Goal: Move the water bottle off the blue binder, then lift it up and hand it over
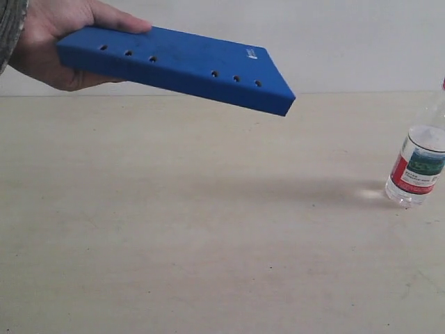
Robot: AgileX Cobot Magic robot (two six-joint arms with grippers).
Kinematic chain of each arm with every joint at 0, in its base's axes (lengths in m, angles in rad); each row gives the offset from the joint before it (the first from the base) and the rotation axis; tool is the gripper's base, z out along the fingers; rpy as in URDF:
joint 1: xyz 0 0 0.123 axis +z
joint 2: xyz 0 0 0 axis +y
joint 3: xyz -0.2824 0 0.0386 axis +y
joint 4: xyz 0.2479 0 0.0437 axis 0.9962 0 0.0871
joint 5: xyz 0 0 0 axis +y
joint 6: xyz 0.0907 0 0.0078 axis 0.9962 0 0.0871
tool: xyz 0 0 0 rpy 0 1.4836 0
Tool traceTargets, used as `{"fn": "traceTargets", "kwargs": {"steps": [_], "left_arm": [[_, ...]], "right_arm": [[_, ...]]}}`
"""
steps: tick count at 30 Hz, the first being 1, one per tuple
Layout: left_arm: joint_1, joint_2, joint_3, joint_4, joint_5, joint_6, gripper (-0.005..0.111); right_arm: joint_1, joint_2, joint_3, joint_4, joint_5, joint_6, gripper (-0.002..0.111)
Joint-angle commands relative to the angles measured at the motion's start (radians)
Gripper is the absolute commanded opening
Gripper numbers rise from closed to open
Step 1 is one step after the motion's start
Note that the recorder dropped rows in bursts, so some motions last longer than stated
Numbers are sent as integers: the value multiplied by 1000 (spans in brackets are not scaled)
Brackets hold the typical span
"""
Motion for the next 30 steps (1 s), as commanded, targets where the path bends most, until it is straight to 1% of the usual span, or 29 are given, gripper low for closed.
{"fn": "traceTargets", "kwargs": {"steps": [1,3,4,6,7,10,13,15,17,18,21,23,25,26,28,30], "left_arm": [[-4,-3,2,-2,2,-8,4],[-4,-3,2,-2,2,-8,4],[-4,-3,2,-2,2,-8,4],[-4,-3,2,-2,2,-8,4],[-4,-3,2,-2,2,-8,4],[-4,-3,2,-2,2,-8,4],[-4,-3,2,-2,2,-8,4],[-4,-3,2,-2,2,-8,4],[-4,-3,2,-2,2,-8,4],[-4,-3,2,-2,2,-8,4],[-4,-3,2,-2,2,-8,4],[-4,-3,2,-2,2,-8,4],[-4,-3,2,-2,2,-8,4],[-4,-3,2,-2,2,-8,4],[-4,-3,2,-2,2,-8,4],[-4,-3,2,-2,2,-8,4]], "right_arm": [[-8,-5,5,177,55,-247,0],[-8,-5,5,467,99,-664,0],[-8,-5,5,658,112,-1008,0],[-8,-5,5,731,105,-1114,0],[-8,-5,5,743,116,-1117,0],[-12,-5,5,831,253,-1117,0],[-62,-5,5,830,279,-1109,0],[-69,-5,5,832,286,-1084,0],[-69,-5,5,832,255,-1083,0],[-85,-5,5,827,261,-1083,0],[-204,-5,5,841,296,-1083,0],[-304,-5,5,915,314,-1114,0],[-368,-5,5,986,333,-1109,0],[-386,-5,5,1027,347,-1101,0],[-388,-5,5,1080,361,-1100,0],[-388,-5,5,1102,386,-1144,0]]}}
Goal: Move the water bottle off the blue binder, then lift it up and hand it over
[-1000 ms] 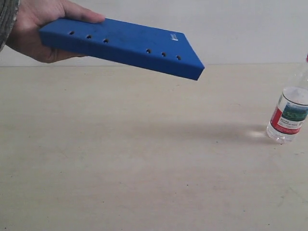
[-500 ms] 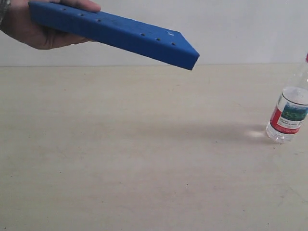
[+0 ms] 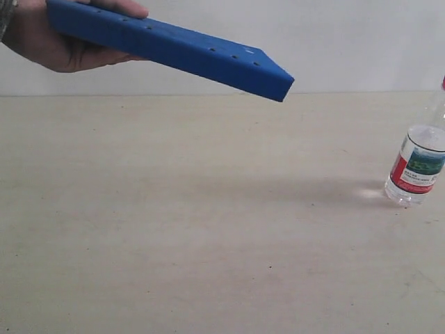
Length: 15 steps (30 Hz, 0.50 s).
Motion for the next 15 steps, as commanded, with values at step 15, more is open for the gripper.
{"fn": "traceTargets", "kwargs": {"steps": [15], "left_arm": [[-4,-3,2,-2,2,-8,4]], "right_arm": [[-13,-5,-1,-290,-83,144,0]]}}
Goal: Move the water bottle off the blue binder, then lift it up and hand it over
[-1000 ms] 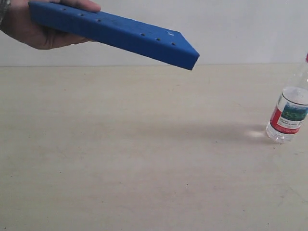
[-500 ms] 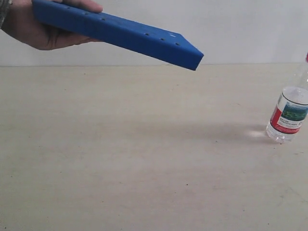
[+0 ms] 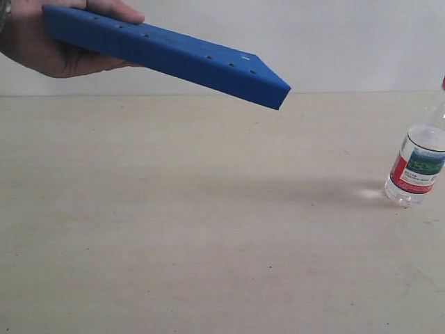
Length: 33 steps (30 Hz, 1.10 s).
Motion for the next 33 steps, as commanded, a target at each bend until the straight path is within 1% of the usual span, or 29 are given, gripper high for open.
{"fn": "traceTargets", "kwargs": {"steps": [1,2,4,13,29,30,33], "left_arm": [[-4,-3,2,-2,2,-8,4],[-4,-3,2,-2,2,-8,4],[-4,-3,2,-2,2,-8,4],[-4,-3,2,-2,2,-8,4],[-4,-3,2,-2,0,-8,4],[-18,-3,2,13,-49,5,4],[-55,-3,2,177,-74,13,4]], "right_arm": [[-4,-5,-1,-307,-46,263,0],[-4,-5,-1,-325,-44,306,0],[-4,-5,-1,-332,-44,310,0],[-4,-5,-1,-328,-39,257,0],[-4,-5,-1,-328,-44,257,0],[-4,-5,-1,-328,-44,257,0],[-4,-5,-1,-328,-44,257,0]]}}
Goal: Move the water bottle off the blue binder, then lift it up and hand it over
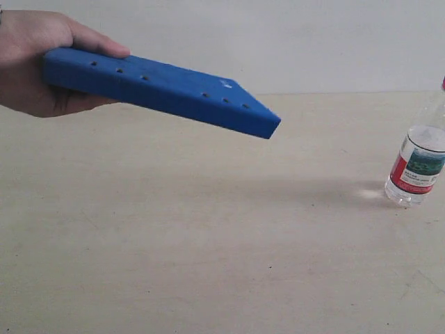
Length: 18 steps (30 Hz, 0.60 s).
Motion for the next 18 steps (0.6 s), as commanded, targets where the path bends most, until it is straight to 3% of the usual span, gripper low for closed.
{"fn": "traceTargets", "kwargs": {"steps": [1,8,11,12,13,14,16,18], "left_arm": [[-56,-3,2,178,-26,9,4],[-75,-3,2,218,14,9,4],[-75,-3,2,142,22,-25,4],[-75,-3,2,239,10,-98,4],[-74,-3,-3,453,-7,-248,4],[-74,-3,-9,861,-20,-597,4],[-75,-3,-10,1312,2,-1107,4],[-75,-3,-6,1550,14,-1365,4]], "right_arm": [[-1,-5,-1,-8,-10,-3,0],[-1,-5,-1,-8,-10,-3,0],[-1,-5,-1,-8,-10,-3,0],[-1,-5,-1,-8,-10,-3,0],[-1,-5,-1,-8,-10,-3,0],[-1,-5,-1,-8,-10,-3,0],[-1,-5,-1,-8,-10,-3,0],[-1,-5,-1,-8,-10,-3,0]]}}
